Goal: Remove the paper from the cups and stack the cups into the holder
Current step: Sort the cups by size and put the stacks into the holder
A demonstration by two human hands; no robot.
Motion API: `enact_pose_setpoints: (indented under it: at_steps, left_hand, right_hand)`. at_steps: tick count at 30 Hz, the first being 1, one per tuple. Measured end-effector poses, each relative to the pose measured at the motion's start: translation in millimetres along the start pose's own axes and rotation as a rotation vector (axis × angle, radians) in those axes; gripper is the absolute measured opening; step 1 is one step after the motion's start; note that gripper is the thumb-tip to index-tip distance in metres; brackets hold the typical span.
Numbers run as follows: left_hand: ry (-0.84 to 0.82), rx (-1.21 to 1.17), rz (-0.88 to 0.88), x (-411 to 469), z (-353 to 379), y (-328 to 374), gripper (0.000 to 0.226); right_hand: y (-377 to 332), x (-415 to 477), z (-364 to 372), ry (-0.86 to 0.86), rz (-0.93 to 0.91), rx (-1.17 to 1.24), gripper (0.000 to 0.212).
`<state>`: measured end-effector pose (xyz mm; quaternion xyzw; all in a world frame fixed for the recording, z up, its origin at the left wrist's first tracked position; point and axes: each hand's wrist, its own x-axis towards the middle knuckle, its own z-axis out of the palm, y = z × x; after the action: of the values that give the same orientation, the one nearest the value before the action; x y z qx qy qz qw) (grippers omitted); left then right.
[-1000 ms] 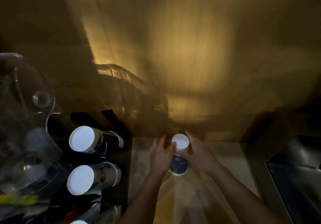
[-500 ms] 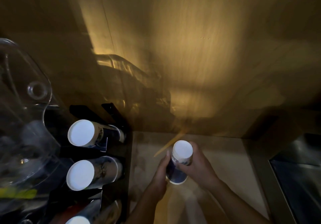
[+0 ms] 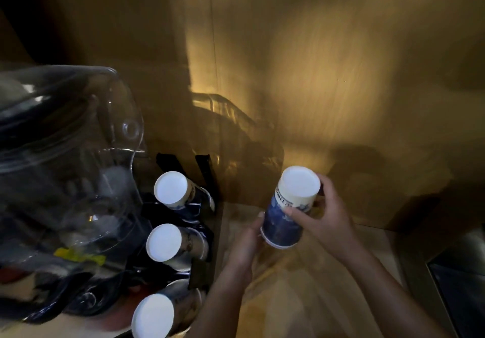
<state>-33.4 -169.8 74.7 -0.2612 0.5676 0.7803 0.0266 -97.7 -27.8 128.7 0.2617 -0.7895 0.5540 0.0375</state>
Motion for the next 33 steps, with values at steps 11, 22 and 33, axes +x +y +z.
enact_pose_setpoints:
  at_steps: [11,22,33]
  left_hand:
    - [0.137,-0.112,0.351,-87.1,-59.5,100.8,0.032]
    - [0.373,-0.165,0.433,-96.2,-102.8,115.3,0.048]
    - [0.385,-0.058,0.552,-68.3,-109.1,100.5,0.054]
  right_hand:
    - [-119.9,23.4,25.0,0.015,-0.496,0.103,0.075]
    - [-147.5,33.7,103.0,-0.127,-0.561,0.065,0.078]
    - [-109.6,43.7,133.7,-0.207,-0.501,-0.098,0.073]
